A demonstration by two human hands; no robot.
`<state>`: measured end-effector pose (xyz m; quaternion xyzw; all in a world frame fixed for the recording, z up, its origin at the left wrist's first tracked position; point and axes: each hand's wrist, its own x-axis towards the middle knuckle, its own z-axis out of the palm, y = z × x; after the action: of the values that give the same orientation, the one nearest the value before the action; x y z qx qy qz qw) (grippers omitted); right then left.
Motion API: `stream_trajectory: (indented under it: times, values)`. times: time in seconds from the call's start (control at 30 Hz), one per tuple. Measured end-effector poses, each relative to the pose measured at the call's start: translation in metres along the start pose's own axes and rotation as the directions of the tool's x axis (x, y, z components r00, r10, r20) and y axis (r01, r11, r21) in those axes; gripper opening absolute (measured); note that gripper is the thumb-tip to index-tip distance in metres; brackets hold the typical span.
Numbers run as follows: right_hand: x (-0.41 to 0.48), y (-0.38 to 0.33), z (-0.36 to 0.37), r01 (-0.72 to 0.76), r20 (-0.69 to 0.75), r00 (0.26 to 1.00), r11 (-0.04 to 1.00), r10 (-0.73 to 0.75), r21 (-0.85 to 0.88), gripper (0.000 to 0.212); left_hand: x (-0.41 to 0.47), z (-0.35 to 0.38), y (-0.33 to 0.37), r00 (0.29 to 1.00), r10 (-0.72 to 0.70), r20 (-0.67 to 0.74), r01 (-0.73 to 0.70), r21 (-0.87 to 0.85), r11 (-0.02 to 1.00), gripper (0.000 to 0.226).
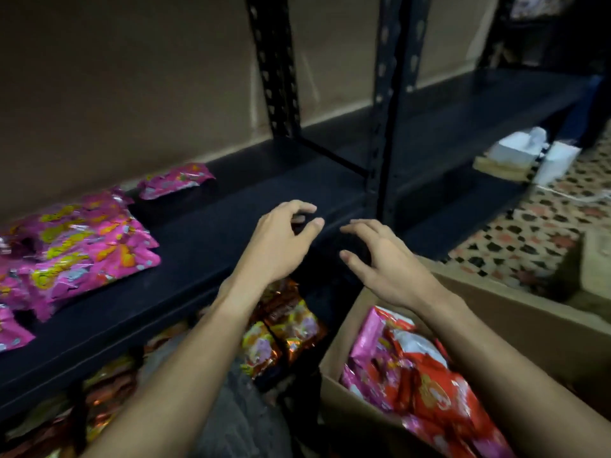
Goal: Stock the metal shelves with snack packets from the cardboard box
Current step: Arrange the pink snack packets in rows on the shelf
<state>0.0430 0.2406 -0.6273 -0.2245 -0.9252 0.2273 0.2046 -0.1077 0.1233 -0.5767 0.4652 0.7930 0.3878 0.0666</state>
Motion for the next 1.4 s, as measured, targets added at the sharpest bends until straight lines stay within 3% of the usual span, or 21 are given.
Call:
stream_trajectory:
  times: [0.1,0.23,0.33,0.47,0.6,0.7,0.8,0.87,0.9,0.97,1.07,1.13,1.23,1.3,1.4]
  values:
    - [-0.053,0.027,-0.003,-0.117,0.006,0.993,0.993,0.117,0.014,0.04,-0.027,0.048,0.012,0.983,0.147,0.109,-0.135,-0.111,0.985,0.022]
    - [-0.127,0.076,0.006,-0.327,0.11,0.938,0.945,0.328,-0.024,0.035,-0.061,0.12,0.012,0.91,0.183,0.373,-0.144,-0.128,0.981,0.023]
    - [-0.172,0.115,0.015,-0.476,0.243,0.841,0.875,0.483,-0.09,0.038,-0.076,0.165,0.004,0.772,0.129,0.622,-0.122,-0.054,0.991,0.027]
    - [-0.216,0.166,0.028,-0.594,0.383,0.66,0.761,0.647,-0.261,0.041,-0.076,0.208,-0.013,0.662,-0.014,0.75,-0.148,0.149,0.978,0.036]
    - [-0.221,0.205,0.039,-0.616,0.449,0.539,0.697,0.713,-0.367,0.035,-0.061,0.235,-0.034,0.626,-0.151,0.765,-0.121,0.287,0.95,0.045]
    - [-0.224,0.227,0.042,-0.543,0.543,0.404,0.671,0.736,-0.505,0.049,-0.055,0.25,-0.044,0.593,-0.187,0.783,-0.131,0.323,0.937,0.047]
    - [-0.227,0.226,0.044,-0.399,0.678,0.198,0.69,0.708,-0.604,0.053,-0.053,0.264,-0.054,0.554,-0.176,0.814,-0.178,0.322,0.93,0.048]
    - [-0.235,0.222,0.055,-0.315,0.718,0.095,0.705,0.69,-0.636,0.068,-0.055,0.273,-0.059,0.507,-0.179,0.843,-0.193,0.314,0.93,0.047]
    - [-0.241,0.22,0.06,-0.263,0.706,0.087,0.699,0.703,-0.665,0.074,-0.056,0.279,-0.06,0.484,-0.188,0.855,-0.201,0.318,0.927,0.048]
    - [-0.247,0.219,0.07,-0.211,0.654,0.161,0.673,0.739,-0.709,0.072,-0.054,0.287,-0.064,0.475,-0.199,0.857,-0.217,0.333,0.918,0.049]
    - [-0.24,0.221,0.06,-0.274,0.626,0.229,0.667,0.745,-0.693,0.066,-0.046,0.298,-0.072,0.537,-0.214,0.816,-0.214,0.378,0.901,0.05]
    - [-0.229,0.222,0.037,-0.391,0.558,0.292,0.629,0.777,-0.672,0.066,-0.039,0.303,-0.079,0.594,-0.22,0.774,-0.219,0.419,0.881,0.052]
    - [-0.225,0.234,0.0,-0.67,0.319,0.355,0.477,0.879,-0.569,0.067,-0.033,0.31,-0.087,0.644,-0.227,0.73,-0.192,0.442,0.876,0.053]
    - [-0.231,0.247,-0.014,-0.837,0.211,0.298,0.361,0.931,-0.411,0.063,-0.033,0.315,-0.09,0.655,-0.23,0.72,-0.188,0.45,0.873,0.052]
    - [-0.24,0.255,-0.011,-0.945,0.238,0.155,0.215,0.959,-0.248,0.061,-0.032,0.318,-0.094,0.655,-0.262,0.709,-0.17,0.476,0.863,0.05]
